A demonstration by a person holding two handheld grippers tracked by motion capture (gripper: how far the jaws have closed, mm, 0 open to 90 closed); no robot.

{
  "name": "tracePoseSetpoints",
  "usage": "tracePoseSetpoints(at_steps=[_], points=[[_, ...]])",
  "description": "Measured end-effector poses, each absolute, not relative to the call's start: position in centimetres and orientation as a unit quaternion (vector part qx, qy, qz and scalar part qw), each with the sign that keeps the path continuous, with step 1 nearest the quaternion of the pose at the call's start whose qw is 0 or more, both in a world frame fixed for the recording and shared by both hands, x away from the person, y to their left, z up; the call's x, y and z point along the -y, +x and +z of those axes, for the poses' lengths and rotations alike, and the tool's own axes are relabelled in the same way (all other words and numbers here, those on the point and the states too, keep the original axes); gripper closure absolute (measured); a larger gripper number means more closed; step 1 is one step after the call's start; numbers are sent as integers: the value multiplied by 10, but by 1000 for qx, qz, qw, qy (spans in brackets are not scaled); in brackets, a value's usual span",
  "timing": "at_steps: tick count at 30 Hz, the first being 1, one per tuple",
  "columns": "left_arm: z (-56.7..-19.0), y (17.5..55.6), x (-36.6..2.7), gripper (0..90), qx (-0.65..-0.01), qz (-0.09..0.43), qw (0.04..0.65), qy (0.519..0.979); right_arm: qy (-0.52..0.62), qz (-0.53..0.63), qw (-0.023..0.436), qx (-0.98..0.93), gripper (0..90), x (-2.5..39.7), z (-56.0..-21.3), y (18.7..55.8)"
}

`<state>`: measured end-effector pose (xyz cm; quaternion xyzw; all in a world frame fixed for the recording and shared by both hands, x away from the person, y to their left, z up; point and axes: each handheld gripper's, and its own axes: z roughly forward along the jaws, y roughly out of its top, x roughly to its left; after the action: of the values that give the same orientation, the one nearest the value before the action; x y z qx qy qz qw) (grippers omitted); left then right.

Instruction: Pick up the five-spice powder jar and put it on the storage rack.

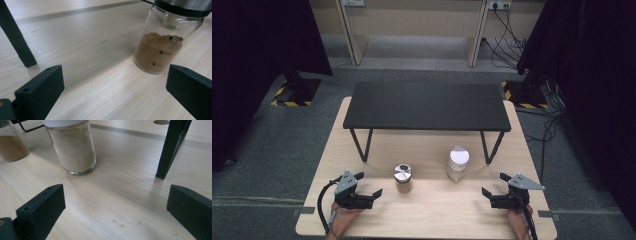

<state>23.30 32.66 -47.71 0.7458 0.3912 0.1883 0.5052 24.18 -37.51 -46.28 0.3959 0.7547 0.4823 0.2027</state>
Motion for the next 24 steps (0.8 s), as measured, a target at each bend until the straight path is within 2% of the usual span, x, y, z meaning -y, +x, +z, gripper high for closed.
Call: tracePoseSetpoints(at_steps=[7, 11, 24], points=[[-479, 231, -329, 17, -387, 188, 515, 741, 396, 483, 202, -755, 20, 375, -463, 242], [-479, 225, -323, 18, -384, 187, 542, 724, 396, 484, 200, -754, 20, 376, -463, 242], [-458, 232, -281, 9, -348, 173, 529, 755, 395, 483, 200, -755, 20, 376, -463, 243]])
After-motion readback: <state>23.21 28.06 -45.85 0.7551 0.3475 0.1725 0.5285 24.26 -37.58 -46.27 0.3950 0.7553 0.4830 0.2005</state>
